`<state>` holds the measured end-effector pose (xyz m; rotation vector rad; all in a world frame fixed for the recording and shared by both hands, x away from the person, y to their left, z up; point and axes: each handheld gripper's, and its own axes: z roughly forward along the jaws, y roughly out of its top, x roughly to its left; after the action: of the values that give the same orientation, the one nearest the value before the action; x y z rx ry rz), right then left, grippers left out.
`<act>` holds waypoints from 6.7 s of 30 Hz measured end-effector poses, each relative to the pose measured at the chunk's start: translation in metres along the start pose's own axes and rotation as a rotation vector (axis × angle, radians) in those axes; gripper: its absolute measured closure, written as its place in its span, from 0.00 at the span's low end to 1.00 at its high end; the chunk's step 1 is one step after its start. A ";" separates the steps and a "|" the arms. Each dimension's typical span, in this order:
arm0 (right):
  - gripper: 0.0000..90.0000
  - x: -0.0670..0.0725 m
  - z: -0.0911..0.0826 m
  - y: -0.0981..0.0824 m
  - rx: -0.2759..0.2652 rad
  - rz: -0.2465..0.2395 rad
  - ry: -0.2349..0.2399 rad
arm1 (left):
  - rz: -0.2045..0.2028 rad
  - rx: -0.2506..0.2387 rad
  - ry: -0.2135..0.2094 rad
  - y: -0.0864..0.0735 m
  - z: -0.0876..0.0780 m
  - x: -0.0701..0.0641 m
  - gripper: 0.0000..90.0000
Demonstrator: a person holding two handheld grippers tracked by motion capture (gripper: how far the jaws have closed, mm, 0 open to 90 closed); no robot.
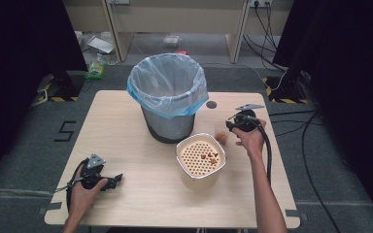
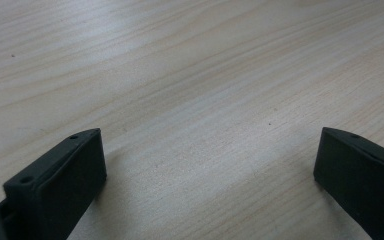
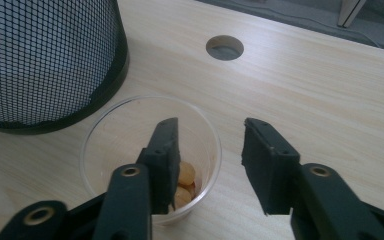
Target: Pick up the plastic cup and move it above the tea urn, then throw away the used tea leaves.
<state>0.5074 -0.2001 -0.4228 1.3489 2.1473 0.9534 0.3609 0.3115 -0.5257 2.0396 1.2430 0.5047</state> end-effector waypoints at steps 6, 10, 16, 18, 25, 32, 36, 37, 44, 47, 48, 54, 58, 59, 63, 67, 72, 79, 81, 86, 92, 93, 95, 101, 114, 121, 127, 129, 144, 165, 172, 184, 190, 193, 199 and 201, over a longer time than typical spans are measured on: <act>0.75 -0.003 0.010 0.002 0.044 0.003 -0.008 | 0.000 0.000 0.000 0.000 0.000 0.000 0.00; 0.80 -0.003 0.016 0.001 0.071 0.001 0.001 | 0.000 0.000 0.000 0.000 0.000 0.000 0.00; 0.87 -0.002 0.022 -0.003 0.126 -0.028 -0.005 | 0.001 0.001 0.000 0.000 0.000 0.000 0.00; 0.89 0.000 0.021 -0.004 0.121 -0.038 0.001 | 0.001 0.000 0.000 0.000 0.000 0.000 0.00; 0.96 0.005 0.005 -0.007 0.030 -0.102 0.026 | 0.000 0.000 0.000 0.000 0.000 0.000 0.00; 0.96 0.004 -0.022 -0.004 -0.092 -0.141 -0.037 | 0.000 0.000 0.000 0.000 0.000 0.000 0.00; 0.96 0.004 -0.034 0.000 -0.151 -0.174 -0.080 | -0.001 0.000 0.000 0.000 0.000 0.000 0.00; 0.96 0.005 -0.037 0.000 -0.166 -0.182 -0.090 | -0.001 -0.001 0.000 0.000 0.000 0.000 0.00; 0.96 0.014 -0.054 0.005 -0.245 -0.259 -0.147 | 0.001 0.000 0.000 0.000 0.000 0.000 0.00; 0.96 0.022 -0.063 0.007 -0.281 -0.293 -0.163 | 0.000 -0.001 0.000 0.000 0.000 0.000 0.00; 0.96 0.024 -0.065 0.008 -0.291 -0.305 -0.164 | 0.001 -0.001 0.000 0.000 0.000 0.000 0.00; 0.96 0.044 -0.082 0.010 -0.360 -0.377 -0.181 | 0.001 0.000 0.000 0.000 0.000 0.000 0.00; 0.96 0.054 -0.092 0.010 -0.417 -0.408 -0.194 | 0.001 0.000 0.000 0.000 0.000 0.000 0.00; 0.96 0.056 -0.095 0.010 -0.426 -0.424 -0.202 | 0.001 0.000 0.000 0.000 0.000 0.000 0.00; 0.96 0.067 -0.103 0.004 -0.461 -0.477 -0.224 | 0.001 0.000 0.000 0.000 0.000 0.000 0.00; 0.96 0.079 -0.107 -0.004 -0.488 -0.548 -0.244 | 0.000 -0.001 0.000 0.000 0.000 0.000 0.00; 0.96 0.096 -0.110 -0.012 -0.531 -0.631 -0.280 | 0.001 0.000 0.000 0.000 0.000 0.000 0.00; 0.96 0.111 -0.106 -0.021 -0.544 -0.677 -0.268 | 0.001 0.000 -0.001 0.000 0.000 0.000 0.00; 0.96 0.113 -0.106 -0.022 -0.556 -0.686 -0.269 | 0.001 0.000 0.000 0.000 0.000 0.000 0.00; 0.96 0.122 -0.106 -0.026 -0.571 -0.752 -0.309 | 0.001 0.000 0.000 0.000 0.000 0.000 0.00; 0.96 0.134 -0.111 -0.035 -0.605 -0.887 -0.417 | 0.001 0.000 0.000 0.000 0.000 0.000 0.00; 0.96 0.136 -0.111 -0.037 -0.609 -0.932 -0.442 | 0.001 0.000 0.000 0.000 0.000 0.000 0.00; 0.96 0.136 -0.105 -0.039 -0.590 -0.960 -0.428 | 0.001 -0.001 0.001 0.000 0.000 0.000 0.00; 0.96 0.149 -0.106 -0.052 -0.610 -1.079 -0.479 | 0.001 -0.002 0.002 0.000 0.000 0.000 0.00; 0.97 0.159 -0.097 -0.063 -0.615 -1.283 -0.615 | 0.004 -0.003 0.003 0.000 0.000 0.000 0.00; 0.97 0.166 -0.099 -0.065 -0.655 -1.324 -0.634 | 0.002 -0.002 0.002 0.000 0.000 0.000 0.00; 0.97 0.171 -0.093 -0.061 -0.646 -1.342 -0.632 | 0.003 -0.002 0.002 0.000 0.000 0.000 0.00; 0.97 0.173 -0.093 -0.062 -0.663 -1.353 -0.630 | 0.002 -0.002 0.002 0.000 0.000 0.000 0.00; 0.97 0.172 -0.106 -0.054 -0.696 -1.267 -0.591 | 0.001 -0.001 0.001 0.000 0.000 0.000 0.00; 0.97 0.097 -0.107 -0.012 -0.614 -0.494 -0.195 | 0.002 -0.001 0.001 0.000 0.000 0.000 0.00; 0.96 0.085 -0.114 0.004 -0.609 -0.409 -0.157 | 0.001 -0.001 0.000 0.000 0.000 0.000 0.00; 0.96 0.068 -0.124 0.040 -0.611 -0.367 -0.164 | 0.001 0.000 0.000 0.000 0.000 0.000 0.00; 0.96 0.062 -0.129 0.063 -0.610 -0.343 -0.155 | 0.002 0.000 -0.001 0.000 0.000 0.000 0.00; 0.96 0.061 -0.131 0.073 -0.608 -0.335 -0.145 | 0.001 0.001 0.000 0.000 0.000 0.000 0.00; 0.96 0.058 -0.132 0.094 -0.612 -0.330 -0.145 | 0.001 0.000 0.000 0.000 0.000 0.000 0.00; 0.96 0.059 -0.132 0.102 -0.619 -0.325 -0.142 | 0.000 0.000 0.000 0.000 0.000 0.000 0.00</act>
<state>0.4551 -0.1599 -0.2585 0.7183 1.6850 1.2052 0.3609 0.3115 -0.5258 2.0396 1.2424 0.5048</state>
